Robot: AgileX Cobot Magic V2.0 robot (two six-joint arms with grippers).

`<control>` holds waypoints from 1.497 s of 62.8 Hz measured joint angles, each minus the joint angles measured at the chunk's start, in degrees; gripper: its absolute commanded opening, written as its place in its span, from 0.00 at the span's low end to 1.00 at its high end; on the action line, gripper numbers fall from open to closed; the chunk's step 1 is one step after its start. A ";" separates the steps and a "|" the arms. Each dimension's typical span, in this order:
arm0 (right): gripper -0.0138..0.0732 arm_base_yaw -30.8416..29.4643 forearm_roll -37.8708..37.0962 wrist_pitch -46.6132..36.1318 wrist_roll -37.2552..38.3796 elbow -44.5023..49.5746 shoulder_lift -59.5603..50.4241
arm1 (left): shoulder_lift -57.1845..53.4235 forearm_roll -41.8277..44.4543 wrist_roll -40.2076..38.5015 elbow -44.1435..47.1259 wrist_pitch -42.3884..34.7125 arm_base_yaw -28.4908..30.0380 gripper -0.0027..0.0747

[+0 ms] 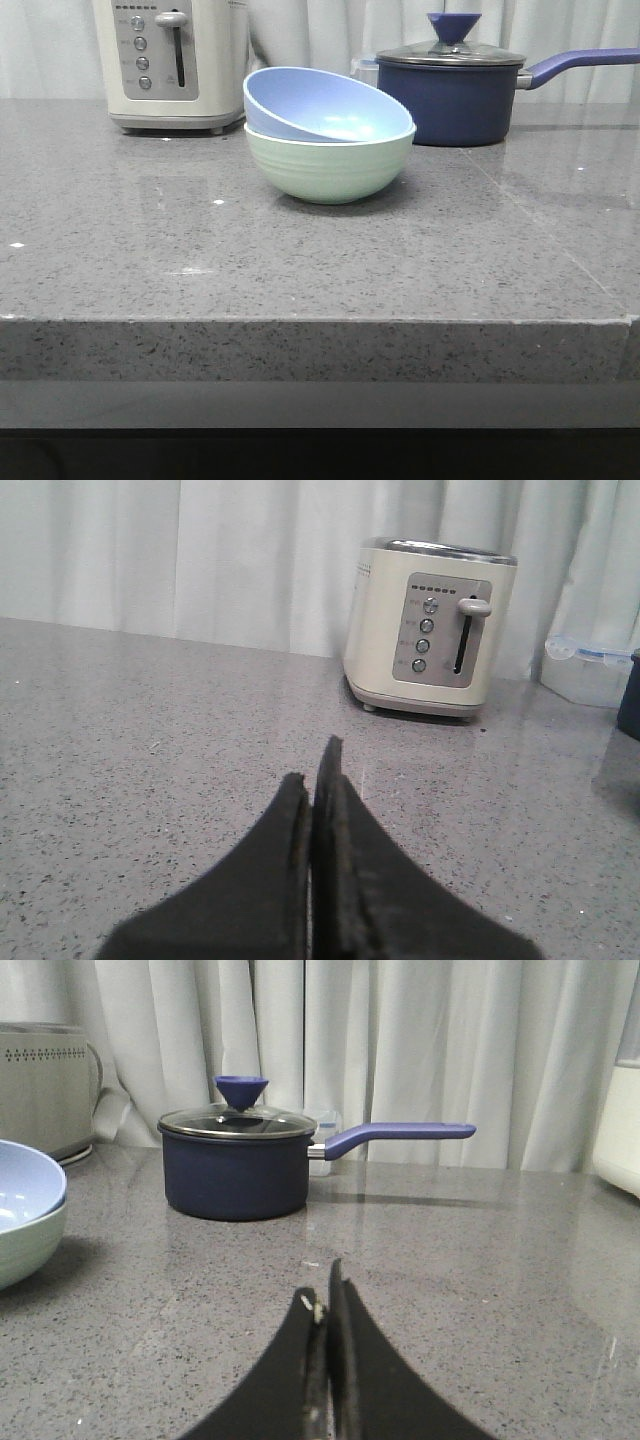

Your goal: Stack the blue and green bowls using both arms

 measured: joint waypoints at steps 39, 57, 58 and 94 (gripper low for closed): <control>0.10 -0.44 0.33 1.78 0.00 0.00 -0.10 | 0.00 0.00 0.00 0.00 0.00 0.00 0.01; 0.10 -0.44 4.87 3.02 0.00 0.00 -0.10 | 0.00 0.00 0.00 0.00 0.00 0.00 0.01; 0.10 -0.44 4.97 3.14 0.00 0.00 -0.10 | 0.00 0.00 0.00 0.00 0.00 0.00 0.01; 0.10 -0.44 5.09 4.23 -1.74 0.00 -0.10 | 0.00 0.00 0.00 0.00 0.00 0.00 0.01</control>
